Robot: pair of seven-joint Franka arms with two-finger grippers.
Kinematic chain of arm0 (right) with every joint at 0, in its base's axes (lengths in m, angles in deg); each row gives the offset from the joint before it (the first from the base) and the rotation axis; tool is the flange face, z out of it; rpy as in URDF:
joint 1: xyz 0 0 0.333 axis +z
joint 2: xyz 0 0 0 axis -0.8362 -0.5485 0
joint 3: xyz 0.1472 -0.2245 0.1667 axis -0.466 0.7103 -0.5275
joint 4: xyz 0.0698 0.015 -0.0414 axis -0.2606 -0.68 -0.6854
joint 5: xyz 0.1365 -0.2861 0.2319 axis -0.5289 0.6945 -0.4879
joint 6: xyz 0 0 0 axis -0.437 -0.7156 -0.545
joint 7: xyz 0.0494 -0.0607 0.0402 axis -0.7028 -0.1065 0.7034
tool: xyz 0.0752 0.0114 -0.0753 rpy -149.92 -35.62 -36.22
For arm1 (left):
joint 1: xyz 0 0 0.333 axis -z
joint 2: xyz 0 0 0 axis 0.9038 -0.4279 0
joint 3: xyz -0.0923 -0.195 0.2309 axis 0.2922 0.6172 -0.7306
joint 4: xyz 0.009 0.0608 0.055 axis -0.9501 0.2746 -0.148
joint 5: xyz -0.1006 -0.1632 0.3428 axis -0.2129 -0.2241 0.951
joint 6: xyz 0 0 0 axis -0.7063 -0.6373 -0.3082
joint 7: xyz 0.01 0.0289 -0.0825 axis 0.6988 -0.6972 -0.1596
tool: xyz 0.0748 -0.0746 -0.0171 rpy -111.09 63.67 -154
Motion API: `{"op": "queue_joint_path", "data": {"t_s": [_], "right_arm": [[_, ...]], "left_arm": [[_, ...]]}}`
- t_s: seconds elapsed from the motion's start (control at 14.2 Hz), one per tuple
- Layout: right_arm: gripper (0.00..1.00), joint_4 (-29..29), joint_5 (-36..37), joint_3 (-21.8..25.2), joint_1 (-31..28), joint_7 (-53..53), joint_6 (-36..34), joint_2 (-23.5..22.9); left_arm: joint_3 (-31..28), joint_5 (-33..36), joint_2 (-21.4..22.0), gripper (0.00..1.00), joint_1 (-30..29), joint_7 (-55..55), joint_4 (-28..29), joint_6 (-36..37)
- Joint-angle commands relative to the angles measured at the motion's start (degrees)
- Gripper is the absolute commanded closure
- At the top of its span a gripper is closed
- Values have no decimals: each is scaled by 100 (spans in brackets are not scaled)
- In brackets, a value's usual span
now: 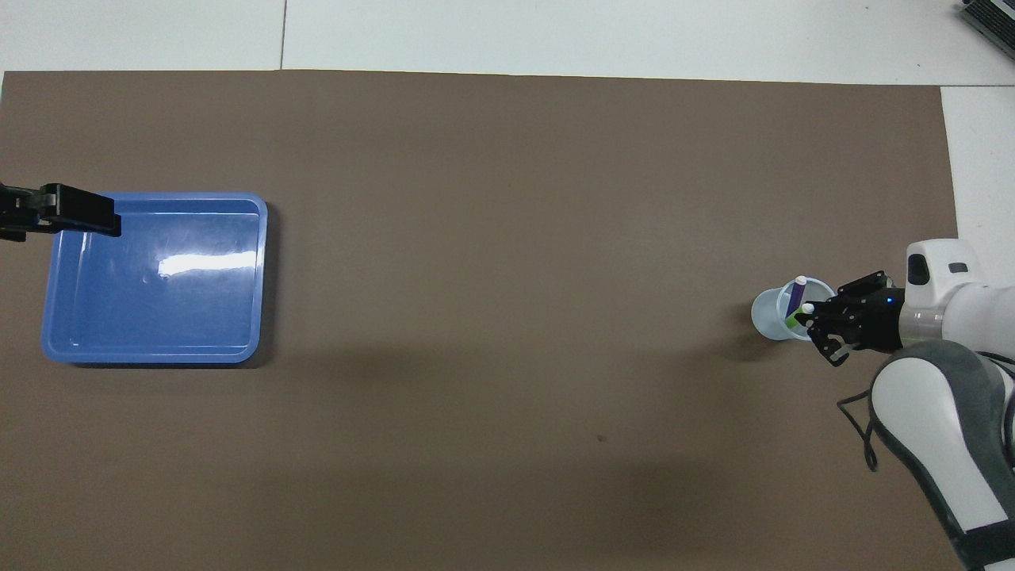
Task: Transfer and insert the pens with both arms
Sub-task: 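Lower the green pen into the white cup with the right gripper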
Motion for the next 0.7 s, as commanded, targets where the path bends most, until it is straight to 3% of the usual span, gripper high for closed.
{"op": "queue_joint_path", "data": {"t_s": [0.0,0.49,0.56,0.63], "right_arm": [[100,-280,-360,-40,-104,369,240,93],[99,-386,-660,-40,-104,730,531,-57],[48,-360,-660,-40,-87,704,530,-74],[6,-316,-660,-40,-60,634,504,-92]], "left_arm": [[-112,138,35,0,120,-14,98,87],[-77,279,35,0,94,12,89,43],[-77,261,26,0,94,12,81,43],[-77,252,26,0,85,12,81,43]]}}
